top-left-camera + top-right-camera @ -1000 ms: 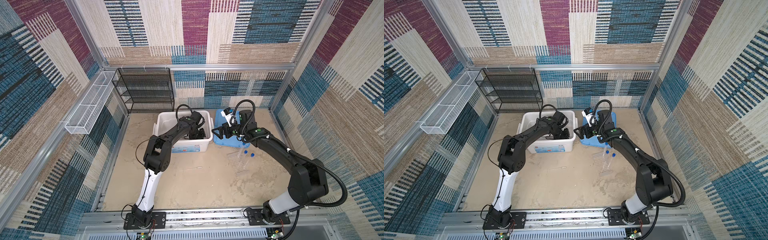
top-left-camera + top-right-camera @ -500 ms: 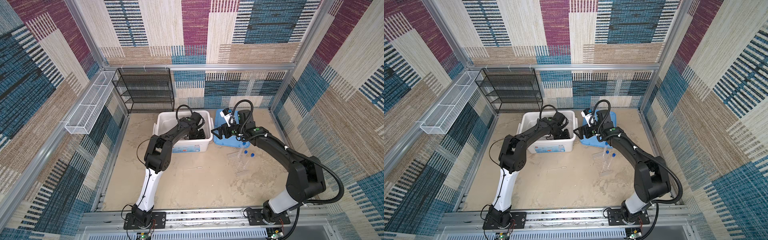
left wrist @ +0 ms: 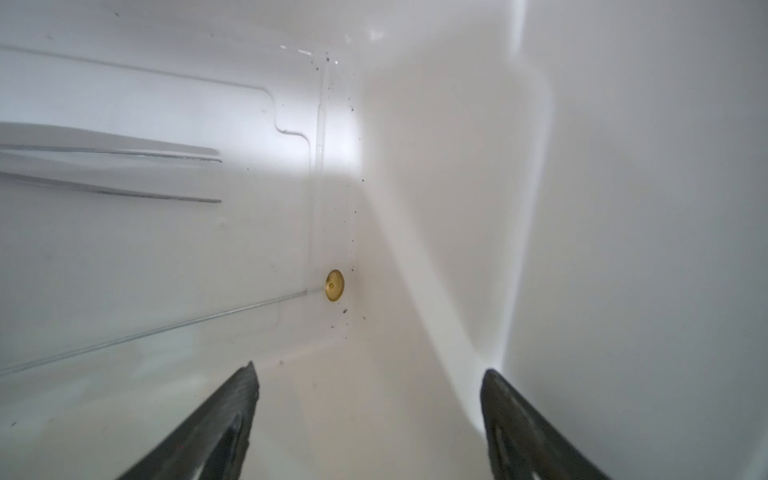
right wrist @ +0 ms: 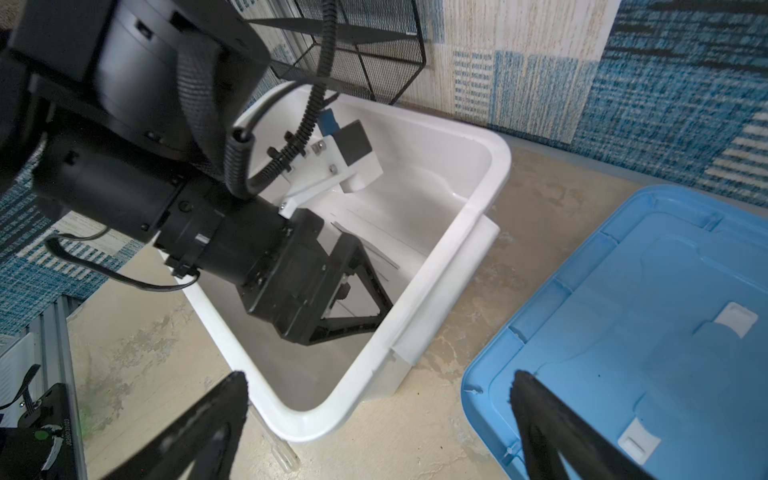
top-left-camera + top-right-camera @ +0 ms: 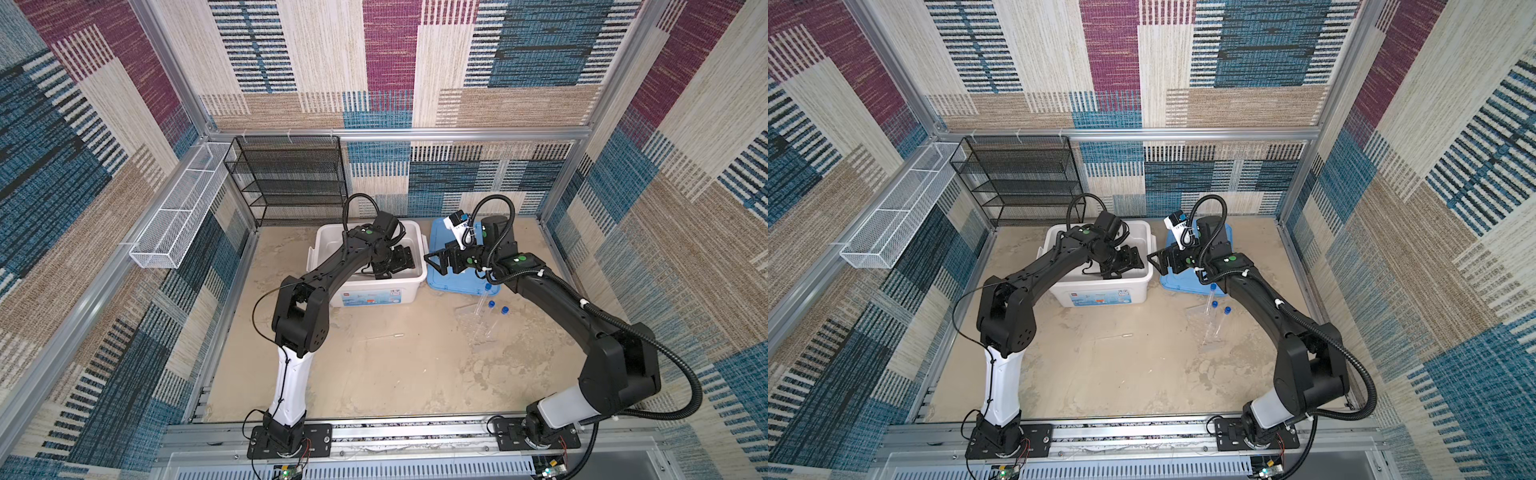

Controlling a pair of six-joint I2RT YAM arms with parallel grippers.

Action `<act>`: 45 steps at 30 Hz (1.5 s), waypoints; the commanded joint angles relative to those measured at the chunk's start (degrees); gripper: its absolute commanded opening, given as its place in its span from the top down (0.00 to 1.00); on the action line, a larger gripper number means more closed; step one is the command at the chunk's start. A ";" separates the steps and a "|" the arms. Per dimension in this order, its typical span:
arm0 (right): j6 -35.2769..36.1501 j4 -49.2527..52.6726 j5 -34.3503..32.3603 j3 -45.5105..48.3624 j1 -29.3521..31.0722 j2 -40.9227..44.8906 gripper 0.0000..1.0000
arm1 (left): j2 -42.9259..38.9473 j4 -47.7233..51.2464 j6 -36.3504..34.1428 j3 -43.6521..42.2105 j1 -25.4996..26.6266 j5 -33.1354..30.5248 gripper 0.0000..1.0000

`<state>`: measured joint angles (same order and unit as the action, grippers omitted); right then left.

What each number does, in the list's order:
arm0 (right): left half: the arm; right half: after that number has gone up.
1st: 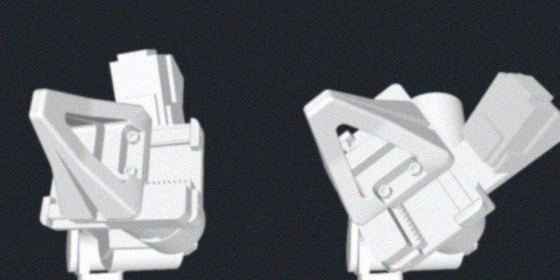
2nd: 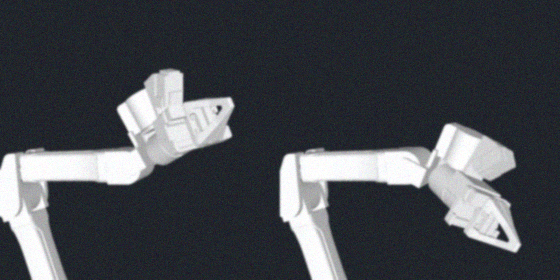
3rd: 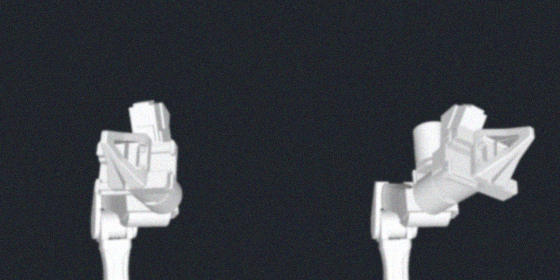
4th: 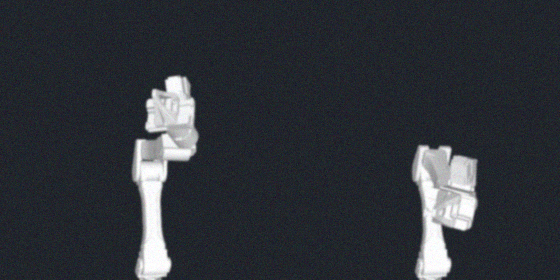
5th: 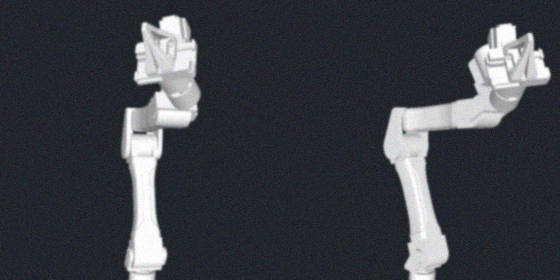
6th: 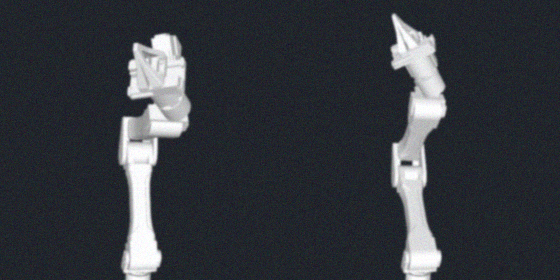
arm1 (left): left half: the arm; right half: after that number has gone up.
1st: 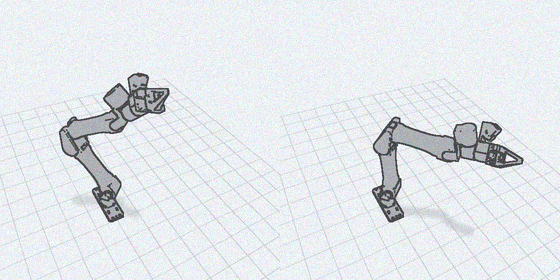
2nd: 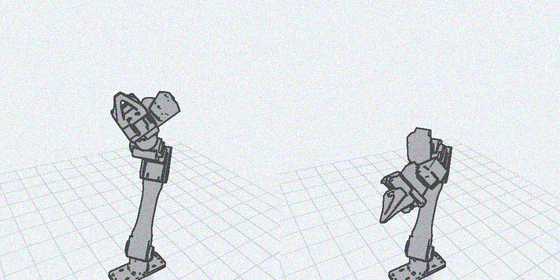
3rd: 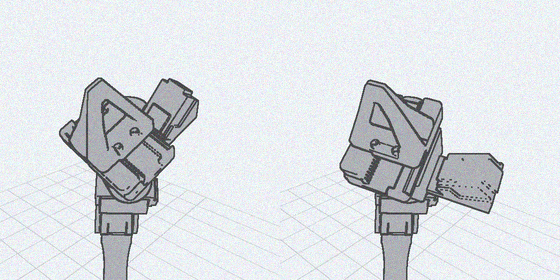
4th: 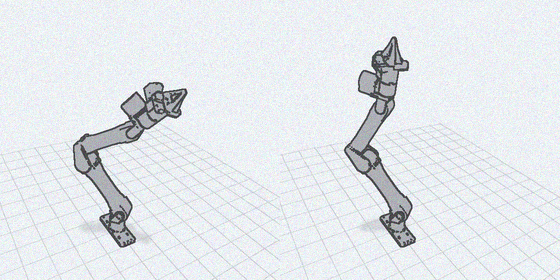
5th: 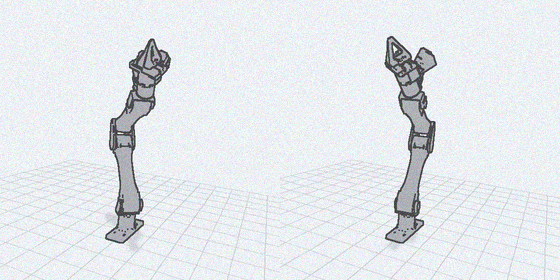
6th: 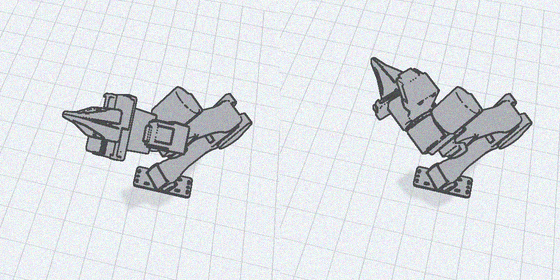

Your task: Organize the chemistry lab equipment

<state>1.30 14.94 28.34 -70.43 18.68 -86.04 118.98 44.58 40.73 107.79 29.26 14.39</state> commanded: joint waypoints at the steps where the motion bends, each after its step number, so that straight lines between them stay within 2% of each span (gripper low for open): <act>1: -0.93 0.20 -1.41 -0.56 0.04 2.30 0.00 | -6.00 0.16 -0.66 -1.63 0.09 -4.48 0.09; 5: -1.48 1.73 -2.51 -0.25 0.10 5.96 0.01 | -15.97 -0.63 0.92 -6.96 0.27 -8.28 0.00; 10: 1.12 5.78 -5.74 0.82 2.23 10.76 0.01 | -29.20 -3.64 10.56 -18.24 0.54 -12.08 0.01; 14: 4.97 5.72 -10.44 4.00 9.04 15.10 0.01 | -39.14 -9.23 28.65 -32.28 1.44 -12.54 0.02; 18: 5.05 6.27 -12.25 5.02 13.24 16.41 0.01 | -45.76 -11.62 45.75 -42.58 3.66 -13.12 0.14; 21: 4.22 6.69 -13.68 5.64 14.49 16.81 0.00 | -48.10 -11.66 56.87 -47.46 8.25 -15.54 0.22; 25: 3.16 5.99 -14.16 7.73 15.47 18.20 0.00 | -47.63 -14.23 68.61 -52.08 16.28 -20.85 0.27; 27: 2.61 5.15 -14.10 9.08 15.60 19.40 0.00 | -45.81 -14.96 72.02 -52.59 19.38 -23.52 0.31; 35: 1.55 1.83 -13.06 13.88 15.69 23.56 0.00 | -34.81 -20.28 78.91 -51.10 22.95 -24.24 0.44; 36: 1.35 1.38 -12.47 14.35 15.69 23.85 0.00 | -33.31 -19.57 79.29 -50.48 23.04 -24.83 0.48; 39: 1.07 0.80 -11.30 15.72 15.69 24.16 0.00 | -29.58 -19.99 81.33 -50.31 23.04 -24.52 0.69; 40: 0.96 0.59 -11.14 16.27 15.69 24.25 0.00 | -28.50 -20.06 81.92 -50.28 23.06 -23.97 0.71; 42: 0.91 0.18 -10.72 17.34 15.69 24.51 0.00 | -26.81 -20.52 82.14 -50.06 23.14 -23.20 0.71; 45: 1.38 -0.31 -10.63 18.52 15.69 24.95 0.00 | -25.08 -19.68 82.40 -49.43 23.46 -23.95 0.63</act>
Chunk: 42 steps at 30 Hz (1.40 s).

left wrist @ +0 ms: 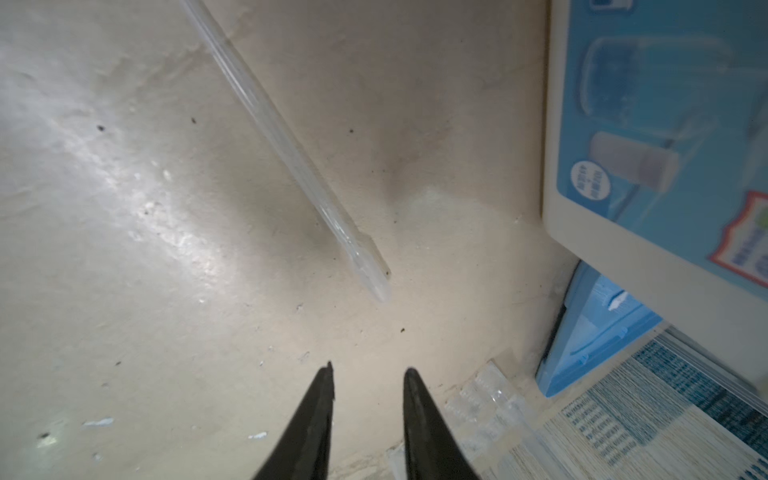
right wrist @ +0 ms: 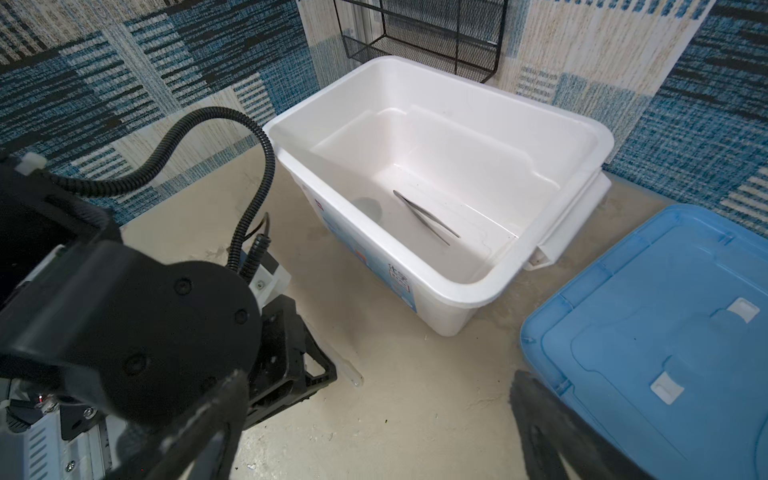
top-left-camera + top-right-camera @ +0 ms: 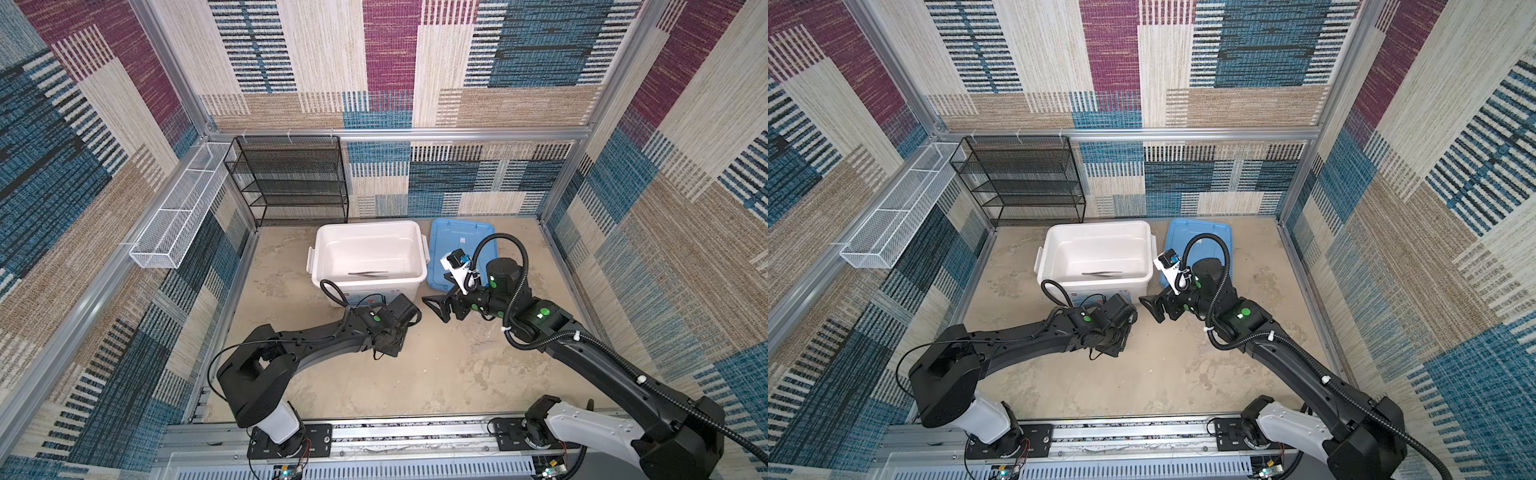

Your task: Organize the chemistry lab equipment

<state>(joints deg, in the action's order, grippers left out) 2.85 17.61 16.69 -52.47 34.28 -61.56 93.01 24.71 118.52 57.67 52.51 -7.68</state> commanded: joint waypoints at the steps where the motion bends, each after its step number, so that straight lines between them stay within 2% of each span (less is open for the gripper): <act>1: -0.06 -2.95 0.98 0.78 0.13 0.54 0.00 | 1.06 0.53 4.74 0.50 0.17 -3.49 0.60; 4: 0.44 -2.93 0.78 1.39 0.21 0.86 0.00 | 1.82 0.80 5.20 0.08 0.15 -5.70 0.54; 13: 1.04 -4.00 0.15 3.84 0.16 2.97 0.00 | 7.25 -4.87 6.07 -0.29 -0.03 -5.28 0.55; 19: 1.15 -4.23 0.05 4.40 0.19 2.99 0.00 | 8.97 -0.18 5.16 1.79 -0.37 -7.65 0.55; 23: 1.34 -3.97 0.06 4.46 0.09 3.09 0.00 | 10.80 2.39 5.02 1.99 -0.75 -6.58 0.60; 25: 1.46 -3.89 -0.06 4.54 0.09 3.33 0.00 | 11.55 3.65 5.18 1.94 -0.74 -5.19 0.70; 29: 1.60 -4.04 -0.83 4.65 0.11 3.90 0.00 | 11.20 5.57 4.06 1.75 -0.74 -4.73 0.82; 35: 1.67 -4.35 -1.29 4.66 0.15 3.95 0.00 | 6.63 7.12 3.62 -1.68 -0.84 -5.68 0.90; 42: 1.02 -4.34 0.95 3.48 0.14 3.08 0.00 | -4.68 9.20 3.18 -8.21 -0.65 -7.87 0.91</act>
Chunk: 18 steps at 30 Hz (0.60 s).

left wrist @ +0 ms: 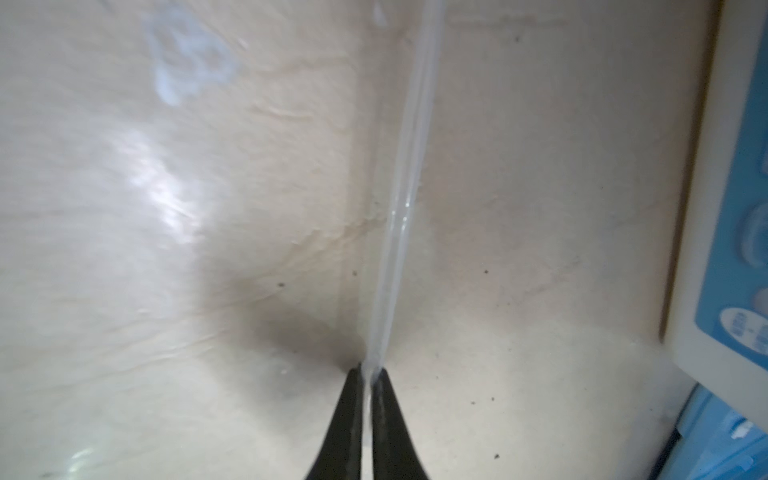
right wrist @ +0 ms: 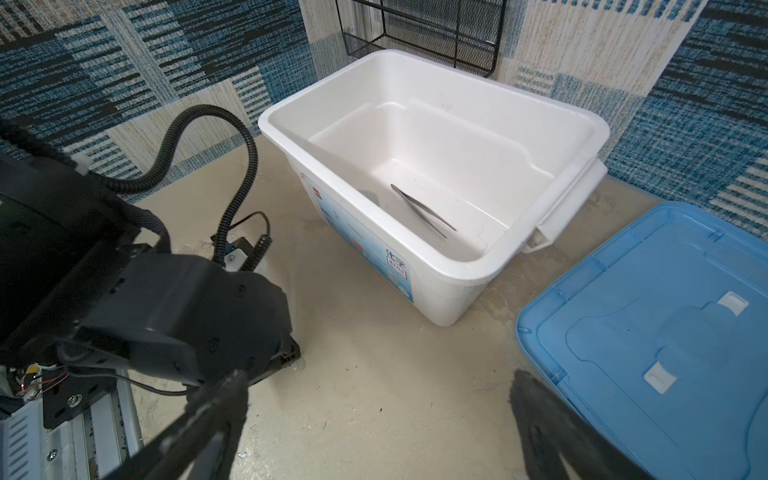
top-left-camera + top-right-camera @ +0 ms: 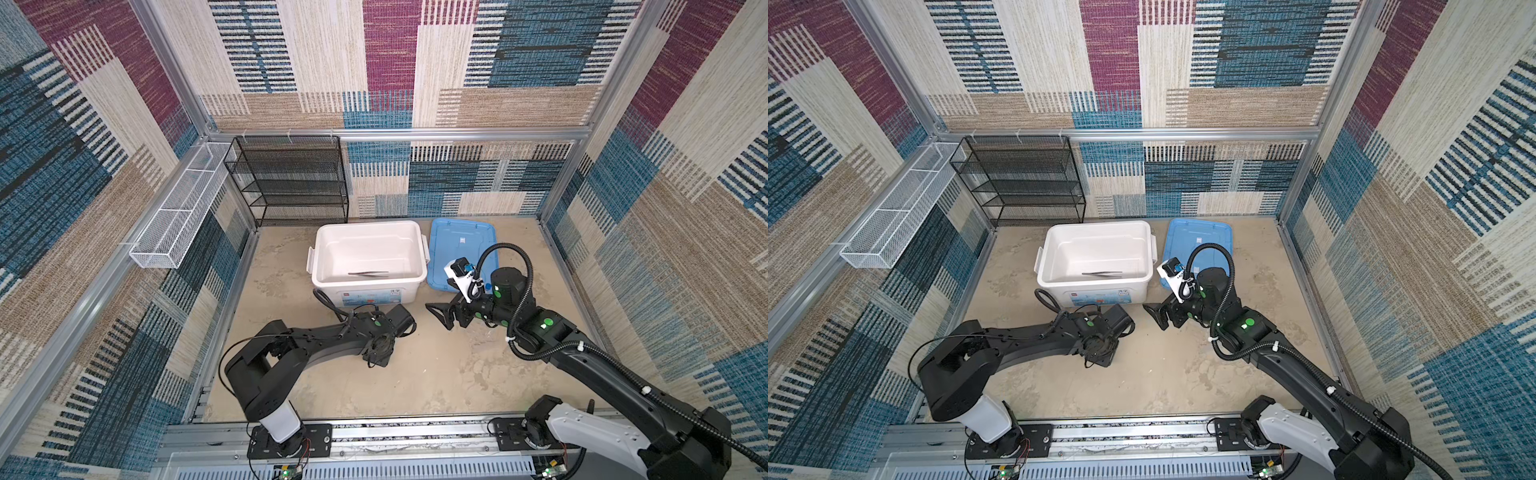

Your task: Organize the chemistry lab equipment

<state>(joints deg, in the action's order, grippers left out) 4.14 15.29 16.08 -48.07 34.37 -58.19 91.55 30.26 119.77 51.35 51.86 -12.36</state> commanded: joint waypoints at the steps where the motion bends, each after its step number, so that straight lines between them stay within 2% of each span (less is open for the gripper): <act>1: -0.29 -2.20 2.88 -1.20 0.04 -0.50 0.00 | -5.36 3.93 2.33 -3.07 0.02 -4.02 0.91; 5: -1.56 -3.61 5.46 -1.98 0.07 -1.54 0.00 | -12.25 8.44 1.53 -4.02 -0.05 -8.24 0.91; 11: -2.01 -4.13 8.32 -4.37 0.08 -3.81 0.00 | -21.94 19.57 -1.20 -3.64 -1.12 -17.89 0.96; 13: -1.99 -4.14 9.59 -5.46 0.13 -4.56 0.00 | -27.01 20.93 -4.65 -3.97 -1.74 -22.22 0.98; 18: -2.43 -6.81 12.22 -6.83 0.11 -5.08 0.00 | -37.33 18.68 -24.81 -1.56 -1.93 -35.35 1.00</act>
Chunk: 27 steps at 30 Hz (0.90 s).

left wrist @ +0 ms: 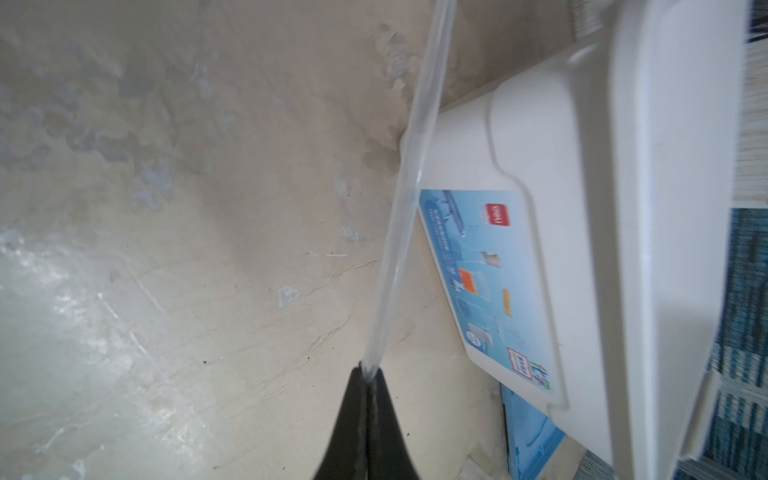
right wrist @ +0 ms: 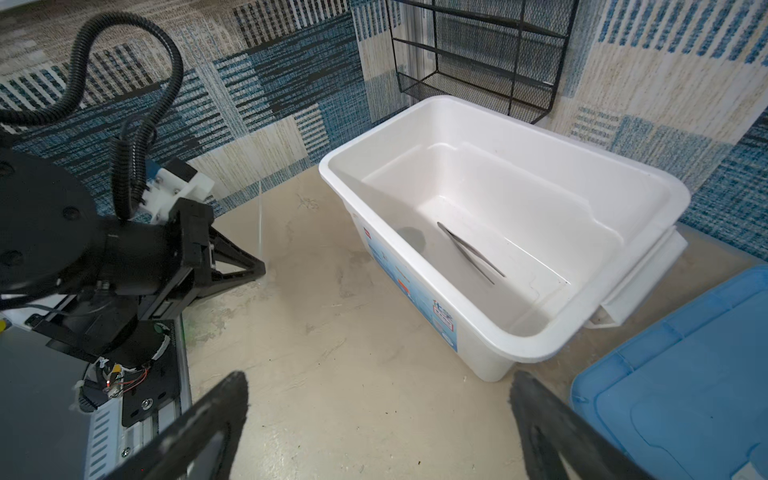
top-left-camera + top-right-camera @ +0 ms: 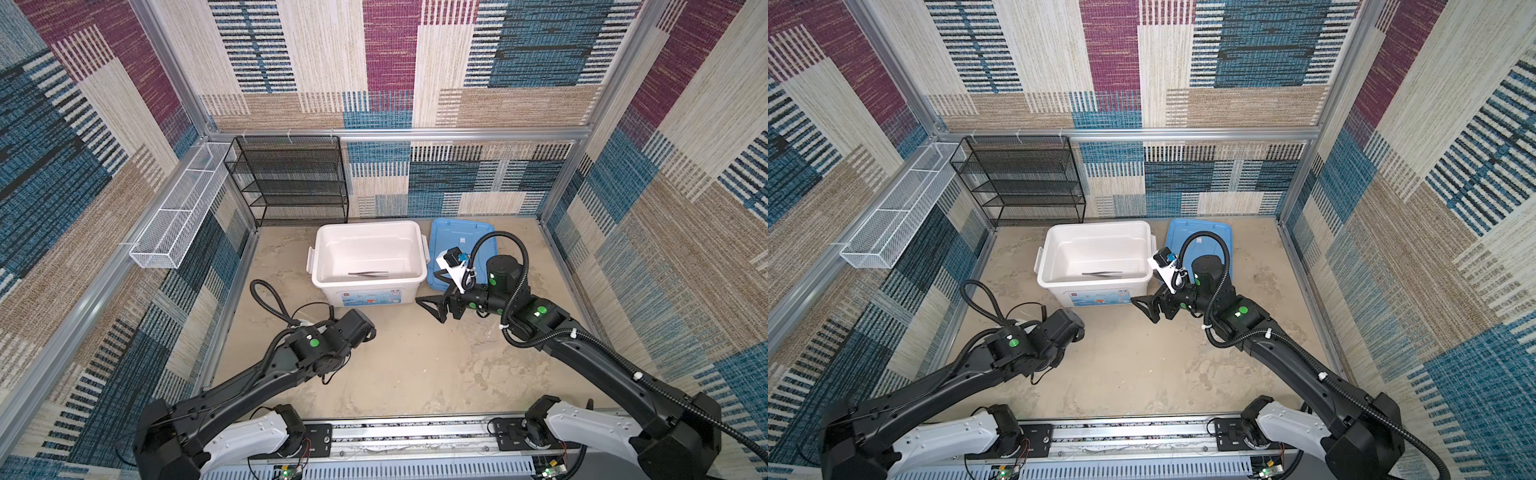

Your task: Organize the chemistry lab equipment

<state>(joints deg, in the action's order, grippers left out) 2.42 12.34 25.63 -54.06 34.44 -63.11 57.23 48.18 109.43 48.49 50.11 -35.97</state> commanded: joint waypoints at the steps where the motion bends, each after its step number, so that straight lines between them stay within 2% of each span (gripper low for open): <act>1: -0.93 -4.48 3.43 -1.24 0.02 -0.38 0.00 | -4.83 -2.08 -21.28 1.73 -0.23 -13.31 1.00; 4: -1.99 -6.27 5.44 -2.90 0.02 -1.26 0.00 | -9.53 -13.16 -39.18 1.97 -0.32 -13.95 1.00; 8: -3.40 -8.96 7.62 -5.58 0.02 -3.25 0.00 | -11.14 -23.74 -58.10 4.12 -0.36 -9.96 1.00; 10: -3.69 -9.67 8.24 -7.28 0.02 -4.44 0.00 | -10.13 -26.64 -65.95 6.64 -0.45 -6.18 1.00; 13: -3.18 -11.31 9.44 -9.31 -0.20 -6.01 0.01 | -7.16 -31.00 -78.43 11.05 -0.58 3.92 1.00; 17: -3.18 -10.62 13.72 -12.78 -2.75 -9.51 0.00 | -1.52 -27.87 -83.42 19.59 -0.87 12.85 1.00; 20: -6.15 -12.57 17.72 -13.11 -6.64 -10.84 0.01 | 4.13 -23.86 -86.69 26.56 -1.37 17.62 1.00; 24: -5.35 -10.38 14.59 -14.29 -9.13 -11.40 0.00 | 11.72 -18.64 -87.00 34.62 -4.29 24.52 1.00; 27: -4.60 -7.45 12.16 -15.46 -10.78 -12.16 0.00 | 18.01 -14.34 -82.82 40.15 -9.86 35.72 1.00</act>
<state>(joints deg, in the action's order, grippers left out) -2.46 3.27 39.92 -68.60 24.69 -74.85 71.64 27.99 25.78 85.10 43.48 -12.14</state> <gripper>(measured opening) 0.996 0.048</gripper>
